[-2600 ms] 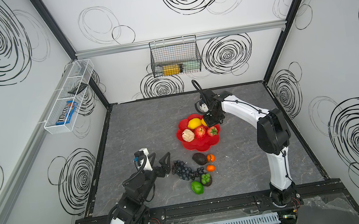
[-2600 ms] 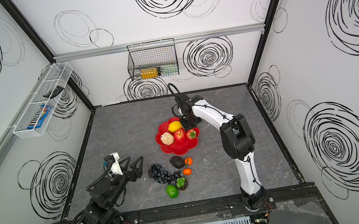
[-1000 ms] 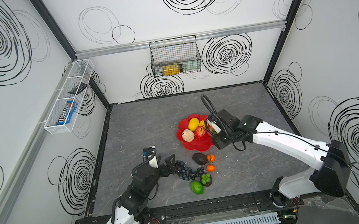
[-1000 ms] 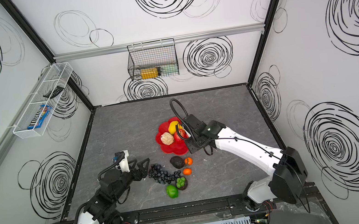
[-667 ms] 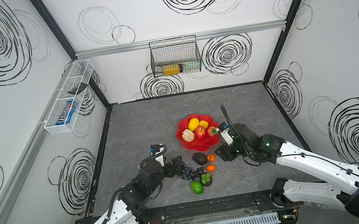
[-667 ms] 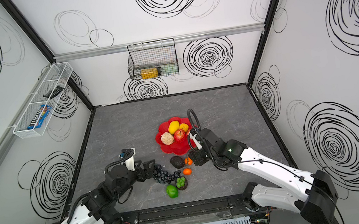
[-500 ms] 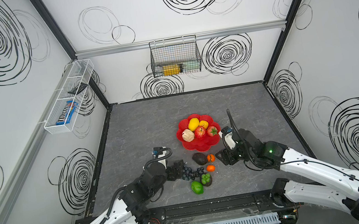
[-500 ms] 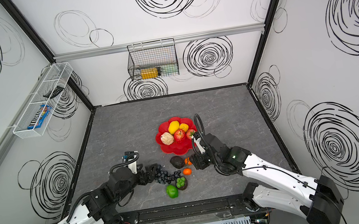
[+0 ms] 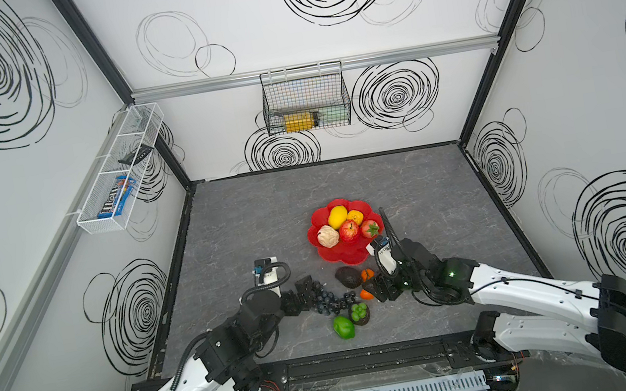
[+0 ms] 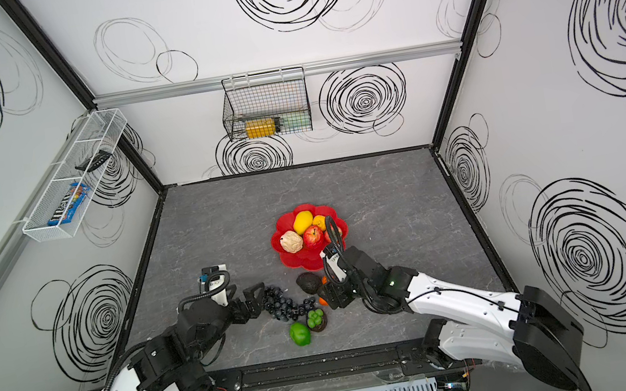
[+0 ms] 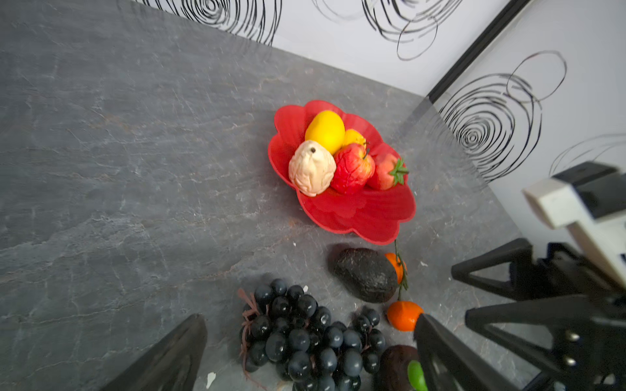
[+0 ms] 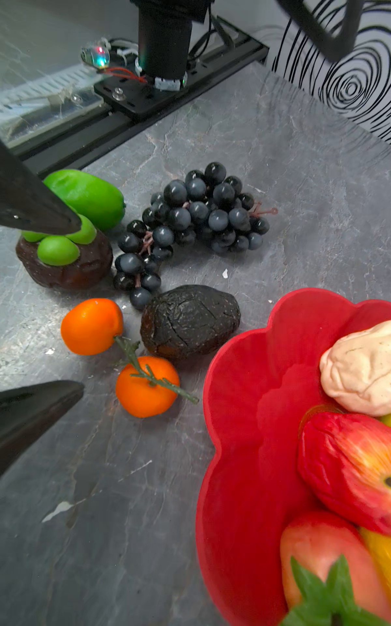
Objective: Place and organize the fake fruits in the fruit bowl
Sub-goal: 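Draw the right gripper back and move it over the dark avocado, then lower the right gripper onto the dark avocado and close it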
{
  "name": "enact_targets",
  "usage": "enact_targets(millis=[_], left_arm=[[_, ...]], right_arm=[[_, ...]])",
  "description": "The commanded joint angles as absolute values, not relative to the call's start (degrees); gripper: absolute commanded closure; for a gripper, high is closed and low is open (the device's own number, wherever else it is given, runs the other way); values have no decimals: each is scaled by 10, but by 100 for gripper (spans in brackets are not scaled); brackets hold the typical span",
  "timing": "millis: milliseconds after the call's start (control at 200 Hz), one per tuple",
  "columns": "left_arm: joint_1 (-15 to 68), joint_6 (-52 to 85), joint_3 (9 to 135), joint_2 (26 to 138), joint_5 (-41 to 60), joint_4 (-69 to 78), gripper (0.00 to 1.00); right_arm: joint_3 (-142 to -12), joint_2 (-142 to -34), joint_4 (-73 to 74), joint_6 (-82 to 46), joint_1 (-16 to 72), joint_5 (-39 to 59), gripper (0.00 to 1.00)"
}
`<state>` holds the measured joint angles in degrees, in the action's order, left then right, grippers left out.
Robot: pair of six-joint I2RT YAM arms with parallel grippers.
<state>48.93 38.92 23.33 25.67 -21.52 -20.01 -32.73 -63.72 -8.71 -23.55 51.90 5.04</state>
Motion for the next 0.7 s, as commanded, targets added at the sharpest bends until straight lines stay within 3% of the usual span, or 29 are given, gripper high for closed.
enact_targets(millis=[0, 245, 696], left_arm=[[460, 374, 244, 233, -225, -183, 2], [409, 387, 227, 195, -201, -162, 4], [405, 436, 221, 138, -247, -202, 4]], right_arm=[[-362, -670, -55, -208, 527, 39, 27], [-416, -748, -99, -200, 555, 14, 26], [-473, -842, -134, -160, 571, 0, 25]])
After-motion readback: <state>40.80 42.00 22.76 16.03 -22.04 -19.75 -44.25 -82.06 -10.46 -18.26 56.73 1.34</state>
